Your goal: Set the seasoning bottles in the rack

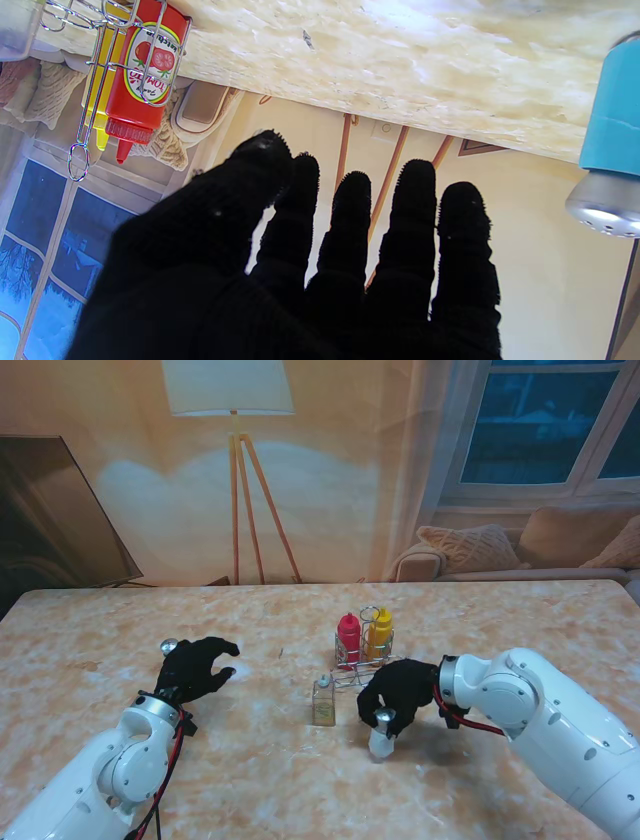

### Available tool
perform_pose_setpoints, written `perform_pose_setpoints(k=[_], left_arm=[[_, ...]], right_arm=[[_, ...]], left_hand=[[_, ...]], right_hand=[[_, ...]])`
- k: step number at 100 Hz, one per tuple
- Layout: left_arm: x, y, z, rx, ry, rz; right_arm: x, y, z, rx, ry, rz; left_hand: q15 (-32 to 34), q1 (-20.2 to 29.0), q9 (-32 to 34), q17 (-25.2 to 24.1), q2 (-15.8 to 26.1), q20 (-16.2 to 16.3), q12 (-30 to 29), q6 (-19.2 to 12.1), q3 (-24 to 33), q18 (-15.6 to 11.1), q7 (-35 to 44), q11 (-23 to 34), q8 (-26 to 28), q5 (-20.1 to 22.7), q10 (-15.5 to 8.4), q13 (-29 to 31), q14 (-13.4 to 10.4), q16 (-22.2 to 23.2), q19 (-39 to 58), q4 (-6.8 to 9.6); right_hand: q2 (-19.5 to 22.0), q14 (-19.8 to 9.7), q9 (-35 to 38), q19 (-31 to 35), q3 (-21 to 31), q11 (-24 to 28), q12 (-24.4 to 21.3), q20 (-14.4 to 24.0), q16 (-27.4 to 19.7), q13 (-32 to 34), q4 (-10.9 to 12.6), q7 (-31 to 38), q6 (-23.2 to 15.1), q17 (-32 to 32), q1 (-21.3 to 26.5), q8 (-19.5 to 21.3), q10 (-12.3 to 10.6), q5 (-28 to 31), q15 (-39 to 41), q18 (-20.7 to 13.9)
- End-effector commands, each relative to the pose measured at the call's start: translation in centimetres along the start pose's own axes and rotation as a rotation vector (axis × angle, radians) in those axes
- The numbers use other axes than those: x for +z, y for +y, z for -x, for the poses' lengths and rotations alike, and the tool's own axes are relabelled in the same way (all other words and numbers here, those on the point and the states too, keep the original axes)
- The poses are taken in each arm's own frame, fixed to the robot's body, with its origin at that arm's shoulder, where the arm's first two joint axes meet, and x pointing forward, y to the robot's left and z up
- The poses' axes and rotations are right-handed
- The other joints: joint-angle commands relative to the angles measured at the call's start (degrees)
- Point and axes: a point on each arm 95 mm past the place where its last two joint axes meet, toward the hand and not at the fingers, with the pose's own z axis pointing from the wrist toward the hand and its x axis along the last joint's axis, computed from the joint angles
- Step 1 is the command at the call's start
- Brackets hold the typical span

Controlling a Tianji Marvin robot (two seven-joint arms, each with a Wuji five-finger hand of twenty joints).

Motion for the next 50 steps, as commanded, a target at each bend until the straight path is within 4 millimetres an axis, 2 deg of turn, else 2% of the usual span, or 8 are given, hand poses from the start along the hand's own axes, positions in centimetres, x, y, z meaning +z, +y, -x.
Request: perform_pose_setpoints(k=[1, 29, 50], left_arm=[[0.0, 0.1, -0.2, -0.003, 0.004, 0.014], [0.0, 0.2, -0.3, -0.004, 0.003, 0.016], [0.1, 0.2, -0.3, -0.006, 0.001, 0.016]], right_arm=[[-0.3, 0.3, -0.3, -0.027, 0.001, 0.004], [-2.7, 2.4, 0.6, -0.144, -0.092, 0.076], [-3.5, 3.5, 1.3, -0.202, -0.191, 0.119]], left_hand=[[-1.0, 0.4, -1.9, -0.6, -0.9, -0.6, -0.2, -0.6, 0.4, -0.2, 1.2, -0.5, 0.5, 0.5, -0.9, -1.4, 0.0, 0.6, -0.5, -1.24], [-1.0, 0.4, -1.8, -0.7, -0.7, -0.7, -0.2, -0.7, 0.3, -0.2, 1.2, -0.5, 0.6, 0.5, -0.9, -1.4, 0.0, 0.6, -0.5, -1.36], [-1.0, 0.6, -1.8, -0.7, -0.7, -0.7, -0.2, -0.6, -0.1, -0.3, 1.3, -0.5, 0.6, 0.6, -1.0, -1.5, 0.1, 0.6, -0.5, -1.46]], right_hand=[[2.4, -2.3, 2.6, 1.6, 1.2, 1.6, 2.7, 1.4, 1.4, 2.3, 0.7, 9.3, -5.2, 1.0, 2.2, 1.3, -1.9, 5.5, 1.5, -0.3], [2.4, -2.2, 2.9, 1.8, 1.2, 1.6, 3.3, 1.5, 1.5, 2.5, 0.9, 9.3, -4.9, 1.1, 2.4, 1.4, -1.5, 5.6, 2.1, 0.0], [2.8, -1.6, 2.6, 1.8, 1.2, 1.6, 3.7, 1.6, 1.6, 2.3, 1.1, 9.4, -3.9, 1.0, 3.0, 1.6, -0.7, 5.5, 2.6, 0.5]])
